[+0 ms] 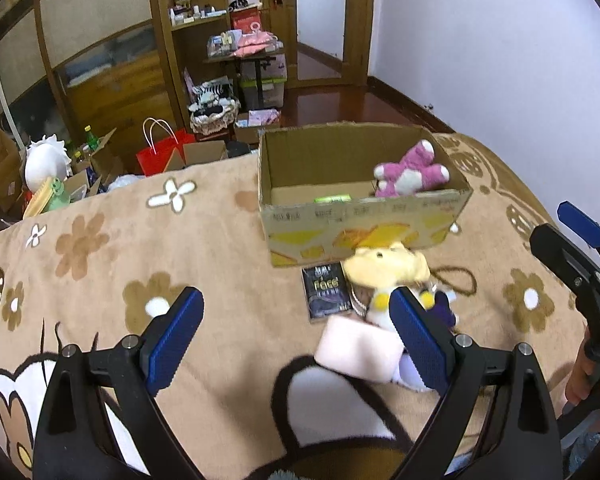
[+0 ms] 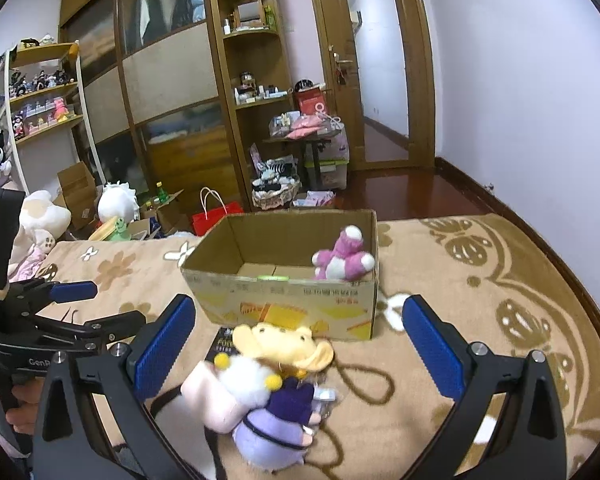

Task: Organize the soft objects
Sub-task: 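Move the left tool to the pale pink block while the right tool moves to the purple plush doll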

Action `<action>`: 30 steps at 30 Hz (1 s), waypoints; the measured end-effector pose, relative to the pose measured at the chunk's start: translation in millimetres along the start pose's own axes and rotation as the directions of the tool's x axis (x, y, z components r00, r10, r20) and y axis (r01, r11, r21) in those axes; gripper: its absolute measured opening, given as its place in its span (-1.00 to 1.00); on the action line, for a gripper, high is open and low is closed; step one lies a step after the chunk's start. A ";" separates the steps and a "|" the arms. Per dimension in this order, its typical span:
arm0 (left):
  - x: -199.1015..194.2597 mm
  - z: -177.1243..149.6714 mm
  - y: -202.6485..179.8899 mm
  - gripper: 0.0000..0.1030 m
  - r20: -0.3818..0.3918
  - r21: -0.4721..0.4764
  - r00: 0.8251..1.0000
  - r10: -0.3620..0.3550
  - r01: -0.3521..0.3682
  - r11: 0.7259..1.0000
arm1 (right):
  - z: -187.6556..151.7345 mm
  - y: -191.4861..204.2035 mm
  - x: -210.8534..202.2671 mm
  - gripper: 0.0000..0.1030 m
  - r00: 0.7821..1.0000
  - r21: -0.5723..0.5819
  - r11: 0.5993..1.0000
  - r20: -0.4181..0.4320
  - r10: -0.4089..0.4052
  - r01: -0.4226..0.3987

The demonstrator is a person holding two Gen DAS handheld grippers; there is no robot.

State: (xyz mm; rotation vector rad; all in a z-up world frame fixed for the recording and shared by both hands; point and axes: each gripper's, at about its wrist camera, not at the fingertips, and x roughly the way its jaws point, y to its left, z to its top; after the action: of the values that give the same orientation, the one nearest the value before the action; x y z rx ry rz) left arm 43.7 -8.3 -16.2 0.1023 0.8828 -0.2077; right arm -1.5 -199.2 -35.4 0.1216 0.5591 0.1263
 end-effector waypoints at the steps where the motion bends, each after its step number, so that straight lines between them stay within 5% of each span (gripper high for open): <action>1: -0.2 -1.9 -0.7 0.81 -0.007 0.006 1.000 0.000 0.000 1.000 | -1.5 -0.1 0.3 1.00 1.000 0.002 1.000 -0.005 -0.001 0.001; 17: 32.9 -20.0 -18.7 0.81 -0.127 0.082 0.992 -0.004 0.015 0.996 | -36.1 -9.0 16.7 1.00 0.993 0.073 0.997 -0.117 -0.022 0.031; 23: 47.7 -23.8 -25.1 0.81 -0.171 0.094 0.985 -0.017 0.034 0.995 | -48.6 -21.9 37.6 0.65 0.981 0.131 0.991 -0.195 0.006 0.020; 30: 62.8 -27.7 -29.8 0.81 -0.219 0.092 0.975 -0.039 0.060 0.994 | -60.0 -31.4 60.8 0.54 0.959 0.184 0.983 -0.282 0.038 0.015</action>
State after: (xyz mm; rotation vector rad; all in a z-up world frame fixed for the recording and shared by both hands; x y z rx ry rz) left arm 54.8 -41.2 -82.4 0.1974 1.0938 -0.2907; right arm 20.2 -216.1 -122.1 0.2900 0.8585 0.1033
